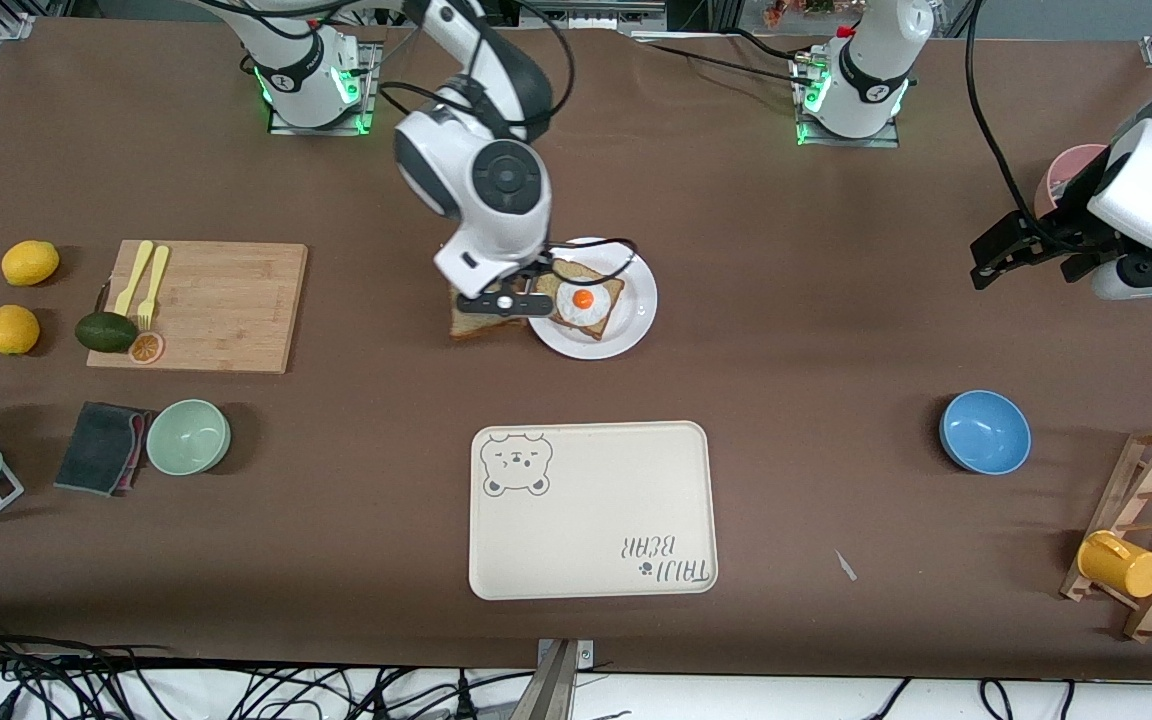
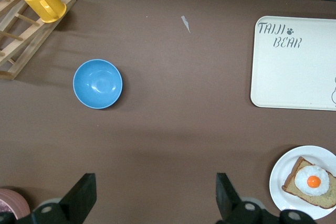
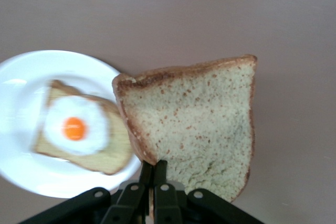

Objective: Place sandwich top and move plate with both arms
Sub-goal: 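Carry the bread slice over the egg toast on the white plate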

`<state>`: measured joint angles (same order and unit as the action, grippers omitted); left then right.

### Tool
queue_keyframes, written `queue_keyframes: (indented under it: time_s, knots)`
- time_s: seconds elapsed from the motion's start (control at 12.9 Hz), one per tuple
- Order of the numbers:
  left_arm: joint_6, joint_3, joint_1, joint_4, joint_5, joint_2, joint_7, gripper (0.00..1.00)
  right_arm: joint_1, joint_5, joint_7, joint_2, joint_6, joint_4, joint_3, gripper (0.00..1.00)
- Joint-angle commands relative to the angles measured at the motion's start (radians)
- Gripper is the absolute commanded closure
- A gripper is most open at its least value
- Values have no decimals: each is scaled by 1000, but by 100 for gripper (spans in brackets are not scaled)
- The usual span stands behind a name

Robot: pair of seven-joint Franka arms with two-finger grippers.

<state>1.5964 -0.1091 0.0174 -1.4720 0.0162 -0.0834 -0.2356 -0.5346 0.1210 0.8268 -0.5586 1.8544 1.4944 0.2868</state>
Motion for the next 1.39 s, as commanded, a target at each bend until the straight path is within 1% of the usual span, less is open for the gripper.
queue_keyframes:
  time_s: [0.0,0.08,0.23,0.31,0.54,0.7,0.85,0.93,1.01,1.08,1.32]
  knots:
    - [-19,2,-10,18,-6,-7,-2,0,-45,-9,8,-147,-50,-227,-3,100]
    - [-19,5,-11,18,-6,-12,-1,0,-94,8,6,-179,-47,-255,-8,100]
    - [-18,6,-11,22,-5,-12,1,0,-162,148,-4,-225,-40,-269,-8,100]
    - [-18,5,-10,22,-7,-10,1,0,-191,164,-2,-243,-35,-269,-6,100]
    - [-18,-6,-8,24,-6,-10,-1,0,-266,164,11,-261,-8,-269,-6,100]
    - [-19,-3,-8,44,-4,-10,-1,0,-274,167,5,-261,-12,-269,-6,100]
    - [-19,-4,-8,44,-5,-9,-1,0,-266,175,-6,-259,-18,-270,-9,100]
    - [-19,-6,-4,45,-4,-10,-2,0,-265,195,-15,-261,-20,-266,-12,100]
    - [-19,-6,-1,45,-4,-9,-2,0,-266,244,-24,-264,-18,-261,-15,100]
    - [-19,-6,-1,45,-4,-9,-2,0,-269,264,-21,-276,-11,-258,-15,100]
    - [-23,-6,-1,44,-4,-7,-2,0,-288,267,-6,-300,8,-258,-15,100]
